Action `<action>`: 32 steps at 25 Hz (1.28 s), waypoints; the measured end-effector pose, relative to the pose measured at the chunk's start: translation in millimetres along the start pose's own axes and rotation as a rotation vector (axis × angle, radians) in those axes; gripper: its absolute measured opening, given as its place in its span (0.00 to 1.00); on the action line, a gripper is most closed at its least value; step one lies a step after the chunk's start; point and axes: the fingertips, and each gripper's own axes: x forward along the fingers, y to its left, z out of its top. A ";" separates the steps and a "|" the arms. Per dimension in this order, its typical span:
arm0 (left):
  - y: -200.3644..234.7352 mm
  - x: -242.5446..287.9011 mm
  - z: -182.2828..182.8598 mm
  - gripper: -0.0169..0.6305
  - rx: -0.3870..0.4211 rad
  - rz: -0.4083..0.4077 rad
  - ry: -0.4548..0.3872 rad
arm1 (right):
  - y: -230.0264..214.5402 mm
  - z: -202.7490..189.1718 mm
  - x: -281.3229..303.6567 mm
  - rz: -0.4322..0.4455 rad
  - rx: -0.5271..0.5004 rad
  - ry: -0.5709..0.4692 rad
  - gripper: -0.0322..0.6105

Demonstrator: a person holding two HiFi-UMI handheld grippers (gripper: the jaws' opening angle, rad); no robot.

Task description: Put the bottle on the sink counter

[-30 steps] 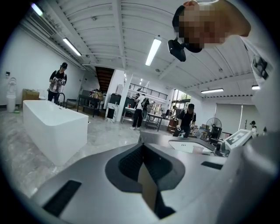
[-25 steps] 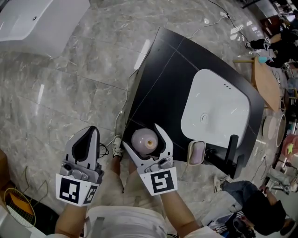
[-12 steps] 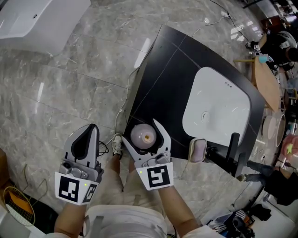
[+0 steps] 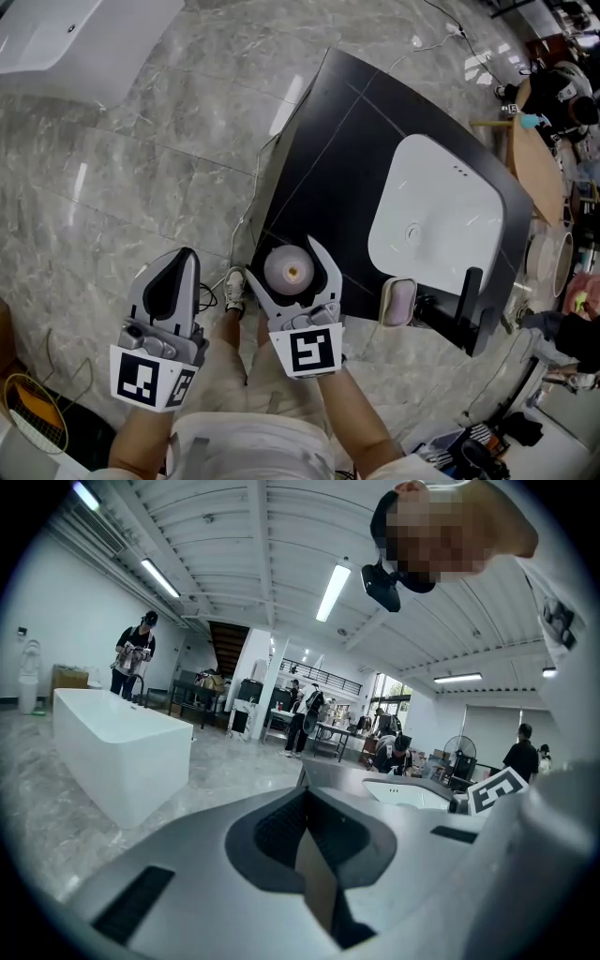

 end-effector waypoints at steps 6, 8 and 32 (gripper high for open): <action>-1.5 0.2 0.3 0.05 -0.006 -0.003 -0.002 | 1.3 -3.2 2.4 -0.010 -0.021 0.035 0.69; -1.3 0.8 0.3 0.05 -0.008 -0.003 -0.003 | 0.6 -4.3 3.9 -0.016 -0.022 0.045 0.69; -9.6 -0.3 3.5 0.05 -0.022 -0.036 -0.006 | 4.6 -12.2 4.5 0.017 -0.087 0.120 0.69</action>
